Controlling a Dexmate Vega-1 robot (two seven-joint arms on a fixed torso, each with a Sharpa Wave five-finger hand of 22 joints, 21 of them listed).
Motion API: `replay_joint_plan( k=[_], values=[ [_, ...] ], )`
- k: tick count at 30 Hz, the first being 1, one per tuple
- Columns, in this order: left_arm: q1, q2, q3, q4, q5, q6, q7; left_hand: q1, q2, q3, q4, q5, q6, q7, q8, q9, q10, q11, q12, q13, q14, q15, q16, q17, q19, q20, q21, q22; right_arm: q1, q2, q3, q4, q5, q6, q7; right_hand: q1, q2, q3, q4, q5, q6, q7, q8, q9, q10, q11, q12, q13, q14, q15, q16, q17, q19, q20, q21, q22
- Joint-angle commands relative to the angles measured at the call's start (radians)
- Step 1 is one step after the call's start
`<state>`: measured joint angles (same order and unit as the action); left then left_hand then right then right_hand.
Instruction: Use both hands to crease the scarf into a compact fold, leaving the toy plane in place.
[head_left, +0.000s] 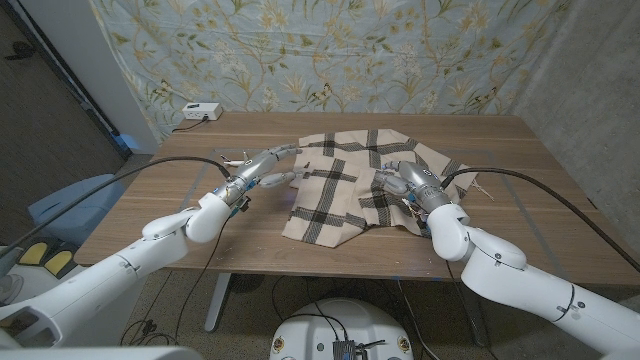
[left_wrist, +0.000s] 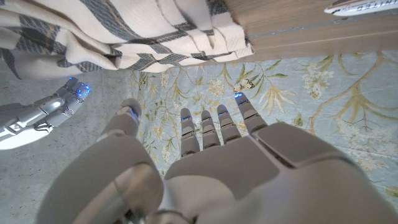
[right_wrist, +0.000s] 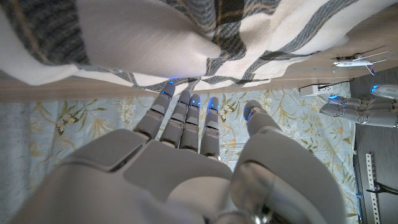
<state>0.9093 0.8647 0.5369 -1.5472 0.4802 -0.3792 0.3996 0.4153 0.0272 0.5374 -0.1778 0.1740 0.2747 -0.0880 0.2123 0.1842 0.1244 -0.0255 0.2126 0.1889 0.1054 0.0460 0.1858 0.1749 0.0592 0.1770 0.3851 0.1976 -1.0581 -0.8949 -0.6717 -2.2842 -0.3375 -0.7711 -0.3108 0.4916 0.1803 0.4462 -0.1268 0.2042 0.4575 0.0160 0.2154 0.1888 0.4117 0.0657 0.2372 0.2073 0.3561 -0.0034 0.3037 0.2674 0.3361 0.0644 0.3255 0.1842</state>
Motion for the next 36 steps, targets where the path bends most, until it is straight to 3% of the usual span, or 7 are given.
replay_joint_plan(
  k=[1,12,22,24,28,34,36],
  values=[
    [0.020,0.036,0.007,-0.032,0.133,0.002,0.078,0.031,-0.015,-0.001,-0.009,0.008,0.030,-0.008,0.017,0.003,0.008,-0.005,0.001,0.001,0.002,-0.009,0.003,0.002,0.009,-0.002,-0.003,0.001,-0.018,0.009,-0.104,-0.103,-0.165,-0.193,0.019,0.021,-0.005,0.008,-0.007,0.005,0.019,0.001,0.008,0.002,0.020,-0.001,0.006,0.003,0.020,-0.003,0.018,0.006,0.013,-0.001,0.007,0.002],
    [0.041,0.087,0.009,-0.084,0.191,0.014,0.059,0.082,-0.058,-0.012,-0.006,0.018,0.108,-0.036,0.040,0.006,0.008,-0.010,0.000,0.002,-0.010,-0.003,-0.001,0.003,0.010,-0.003,-0.011,-0.001,-0.009,0.014,-0.191,-0.148,-0.274,-0.348,0.059,0.029,-0.015,-0.008,-0.004,-0.004,0.086,0.011,0.020,0.005,0.093,0.014,0.026,0.010,0.096,-0.017,0.071,0.037,0.063,-0.003,0.023,0.005],
    [0.062,0.142,0.007,-0.151,0.264,0.048,0.020,0.116,-0.108,-0.031,-0.006,0.030,0.113,-0.046,0.038,0.008,-0.009,-0.006,-0.006,0.002,-0.027,0.007,-0.004,0.004,0.012,0.003,-0.016,-0.002,0.109,0.027,-0.406,-0.148,-0.456,-0.572,0.143,0.040,-0.046,-0.033,-0.018,-0.015,0.140,0.007,0.027,0.007,0.148,0.013,0.049,0.022,0.158,-0.033,0.117,0.068,0.119,0.002,0.045,0.008],
    [0.065,0.152,0.009,-0.164,0.287,0.054,0.017,0.135,-0.126,-0.039,-0.003,0.038,0.116,-0.073,0.036,0.009,-0.014,-0.008,-0.007,0.003,-0.032,0.012,-0.003,0.004,0.010,0.005,-0.020,-0.002,0.145,0.027,-0.457,-0.144,-0.490,-0.625,0.174,0.041,-0.063,-0.041,-0.024,-0.020,0.144,0.007,0.027,0.008,0.147,0.008,0.049,0.024,0.154,-0.032,0.118,0.070,0.122,0.006,0.046,0.008],
    [0.069,0.165,0.011,-0.182,0.318,0.062,0.013,0.148,-0.143,-0.048,0.000,0.045,0.115,-0.080,0.032,0.010,-0.021,-0.005,-0.009,0.003,-0.040,0.017,-0.004,0.004,0.008,0.005,-0.023,-0.002,0.108,0.062,-0.444,-0.104,-0.686,-0.625,0.338,0.038,-0.081,-0.053,-0.027,-0.026,0.145,0.002,0.024,0.008,0.143,0.005,0.047,0.026,0.148,-0.042,0.118,0.075,0.116,0.010,0.044,0.009],
    [0.071,0.176,0.020,-0.201,0.381,0.084,0.022,0.157,-0.165,-0.062,0.004,0.054,0.101,-0.075,0.022,0.011,-0.031,-0.001,-0.011,0.003,-0.054,0.025,-0.006,0.005,0.007,0.006,-0.027,-0.001,0.072,0.153,-0.434,0.015,-1.113,-0.625,0.694,0.027,-0.100,-0.073,-0.023,-0.029,0.164,-0.003,0.027,0.010,0.163,-0.002,0.058,0.032,0.176,-0.054,0.137,0.090,0.117,0.012,0.043,0.009],
    [0.067,0.176,0.023,-0.199,0.378,0.083,0.013,0.159,-0.170,-0.067,0.006,0.056,0.100,-0.073,0.020,0.012,-0.032,-0.002,-0.011,0.003,-0.054,0.025,-0.005,0.005,0.007,0.005,-0.028,-0.001,0.039,0.193,-0.394,0.060,-1.254,-0.588,0.814,0.023,-0.106,-0.079,-0.021,-0.029,0.165,-0.004,0.027,0.010,0.164,-0.003,0.059,0.033,0.179,-0.055,0.141,0.094,0.118,0.013,0.044,0.009]
  ],
)
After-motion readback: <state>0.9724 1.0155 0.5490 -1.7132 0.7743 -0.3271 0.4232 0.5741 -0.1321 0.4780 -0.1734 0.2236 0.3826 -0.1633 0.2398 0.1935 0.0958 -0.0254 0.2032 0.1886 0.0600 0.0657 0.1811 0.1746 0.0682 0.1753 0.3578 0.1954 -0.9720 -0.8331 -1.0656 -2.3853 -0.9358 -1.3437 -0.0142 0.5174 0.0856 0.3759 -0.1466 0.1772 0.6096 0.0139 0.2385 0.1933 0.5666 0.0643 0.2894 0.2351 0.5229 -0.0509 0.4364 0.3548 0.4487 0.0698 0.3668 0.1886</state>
